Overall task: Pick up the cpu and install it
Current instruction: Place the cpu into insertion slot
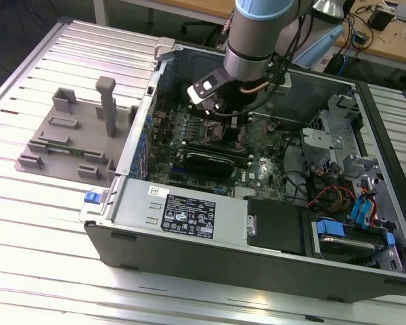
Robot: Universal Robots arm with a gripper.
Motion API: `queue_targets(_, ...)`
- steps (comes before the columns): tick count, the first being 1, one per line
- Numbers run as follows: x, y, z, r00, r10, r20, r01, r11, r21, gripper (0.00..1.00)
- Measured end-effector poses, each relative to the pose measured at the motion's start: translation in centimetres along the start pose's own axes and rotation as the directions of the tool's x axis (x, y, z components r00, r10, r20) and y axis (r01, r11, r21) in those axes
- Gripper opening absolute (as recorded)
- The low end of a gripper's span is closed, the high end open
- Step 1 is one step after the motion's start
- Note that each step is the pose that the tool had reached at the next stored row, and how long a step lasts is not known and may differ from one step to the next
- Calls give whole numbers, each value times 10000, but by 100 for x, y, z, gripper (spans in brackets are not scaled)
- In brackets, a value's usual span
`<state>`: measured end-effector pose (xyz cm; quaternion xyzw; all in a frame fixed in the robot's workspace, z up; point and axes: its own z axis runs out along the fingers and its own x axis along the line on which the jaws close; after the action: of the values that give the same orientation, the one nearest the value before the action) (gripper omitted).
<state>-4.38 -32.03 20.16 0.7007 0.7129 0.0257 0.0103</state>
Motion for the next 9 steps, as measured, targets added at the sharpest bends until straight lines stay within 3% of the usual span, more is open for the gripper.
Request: queue_targets(9,38,-14,12,9998,179,7,-179,9998,-5,54)
